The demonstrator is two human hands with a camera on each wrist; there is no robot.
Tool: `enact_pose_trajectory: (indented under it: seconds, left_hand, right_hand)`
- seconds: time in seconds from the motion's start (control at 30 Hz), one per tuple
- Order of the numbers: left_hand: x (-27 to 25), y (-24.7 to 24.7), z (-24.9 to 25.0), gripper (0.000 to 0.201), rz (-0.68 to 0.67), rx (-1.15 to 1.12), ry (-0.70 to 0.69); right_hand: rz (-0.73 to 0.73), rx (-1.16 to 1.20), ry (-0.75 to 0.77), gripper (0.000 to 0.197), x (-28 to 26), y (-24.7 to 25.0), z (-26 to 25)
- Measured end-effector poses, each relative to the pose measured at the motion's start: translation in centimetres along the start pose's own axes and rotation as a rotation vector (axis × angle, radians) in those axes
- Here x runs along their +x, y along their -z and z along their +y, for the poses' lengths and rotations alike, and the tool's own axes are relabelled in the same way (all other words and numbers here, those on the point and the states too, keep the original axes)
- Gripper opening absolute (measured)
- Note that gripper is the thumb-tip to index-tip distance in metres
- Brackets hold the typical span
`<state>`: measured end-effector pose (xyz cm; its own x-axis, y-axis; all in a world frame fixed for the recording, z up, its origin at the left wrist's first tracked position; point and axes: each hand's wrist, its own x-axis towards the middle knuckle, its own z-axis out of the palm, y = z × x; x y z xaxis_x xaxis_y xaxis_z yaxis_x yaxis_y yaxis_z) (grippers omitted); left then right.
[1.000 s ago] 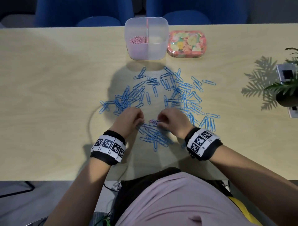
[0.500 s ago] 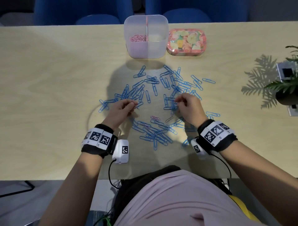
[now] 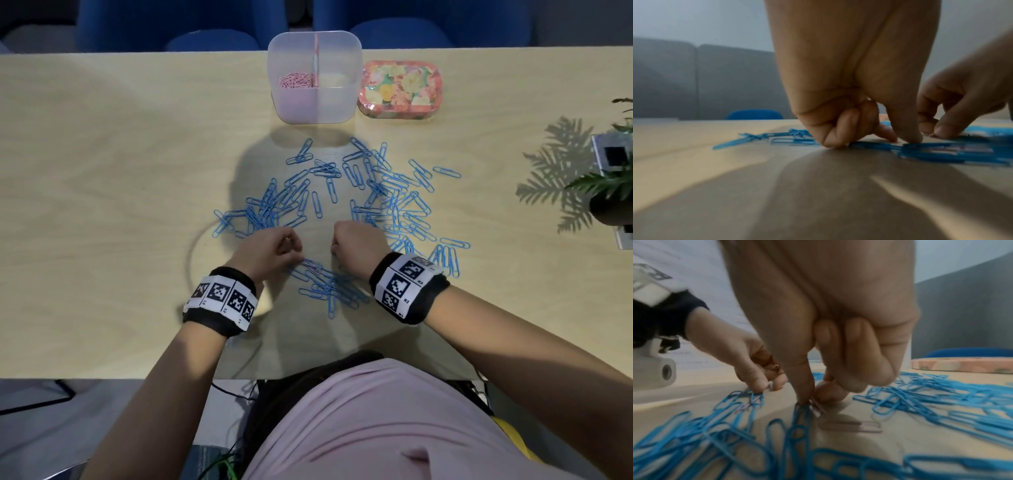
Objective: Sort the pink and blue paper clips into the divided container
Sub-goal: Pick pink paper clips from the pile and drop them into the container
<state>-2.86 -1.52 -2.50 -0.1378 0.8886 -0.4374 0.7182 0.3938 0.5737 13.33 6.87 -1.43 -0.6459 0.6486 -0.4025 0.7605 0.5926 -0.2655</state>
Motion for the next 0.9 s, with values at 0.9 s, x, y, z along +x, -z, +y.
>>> enact_pose_trajectory:
  seconds: [0.9]
  left_hand:
    - [1.9,1.6,3.8,0.012,-0.09,-0.071,-0.13]
  right_hand:
    - [-0.116,0.202,0.044,0.009,-1.5,-0.1,6.6]
